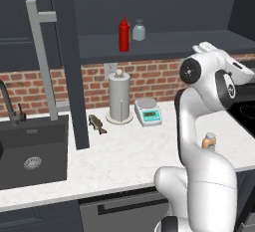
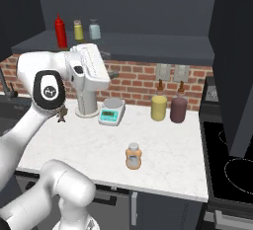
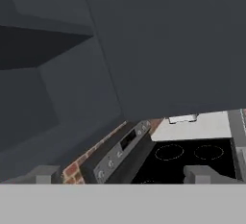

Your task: Put the shaker and condiment bottle from the counter next to their counterparts in the cabinet.

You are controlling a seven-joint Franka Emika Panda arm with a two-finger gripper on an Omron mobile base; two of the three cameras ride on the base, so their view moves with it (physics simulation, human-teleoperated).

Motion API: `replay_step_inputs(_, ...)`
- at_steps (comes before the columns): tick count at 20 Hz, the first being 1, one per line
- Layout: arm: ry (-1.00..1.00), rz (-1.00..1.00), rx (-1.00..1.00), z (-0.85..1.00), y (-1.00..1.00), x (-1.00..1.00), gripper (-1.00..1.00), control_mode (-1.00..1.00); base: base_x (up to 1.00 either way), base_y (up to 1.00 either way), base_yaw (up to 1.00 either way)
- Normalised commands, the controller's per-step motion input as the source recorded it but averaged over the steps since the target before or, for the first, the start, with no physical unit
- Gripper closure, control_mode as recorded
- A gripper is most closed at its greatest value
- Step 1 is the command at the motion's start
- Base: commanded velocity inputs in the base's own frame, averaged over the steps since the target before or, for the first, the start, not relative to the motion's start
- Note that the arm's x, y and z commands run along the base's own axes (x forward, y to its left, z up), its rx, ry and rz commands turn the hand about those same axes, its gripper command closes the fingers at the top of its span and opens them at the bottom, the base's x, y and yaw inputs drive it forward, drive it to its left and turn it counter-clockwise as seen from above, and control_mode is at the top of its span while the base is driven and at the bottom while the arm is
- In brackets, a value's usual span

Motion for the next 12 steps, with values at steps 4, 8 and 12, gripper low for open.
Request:
replay_step_inputs(4, 0.0, -0.43, 0.0, -0.49, -0.37, -0.49, -1.0, -1.0, 0.0, 0.0, 0.0)
replay_step_inputs(8, 0.0, -0.42, -0.01, -0.8, -0.3, -0.32, -1.0, -1.0, 0.0, 0.0, 0.0)
replay_step_inputs(12, 0.0, -0.39, -0.07, -0.94, -0.14, -0.09, -1.0, -1.0, 0.0, 0.0, 0.0)
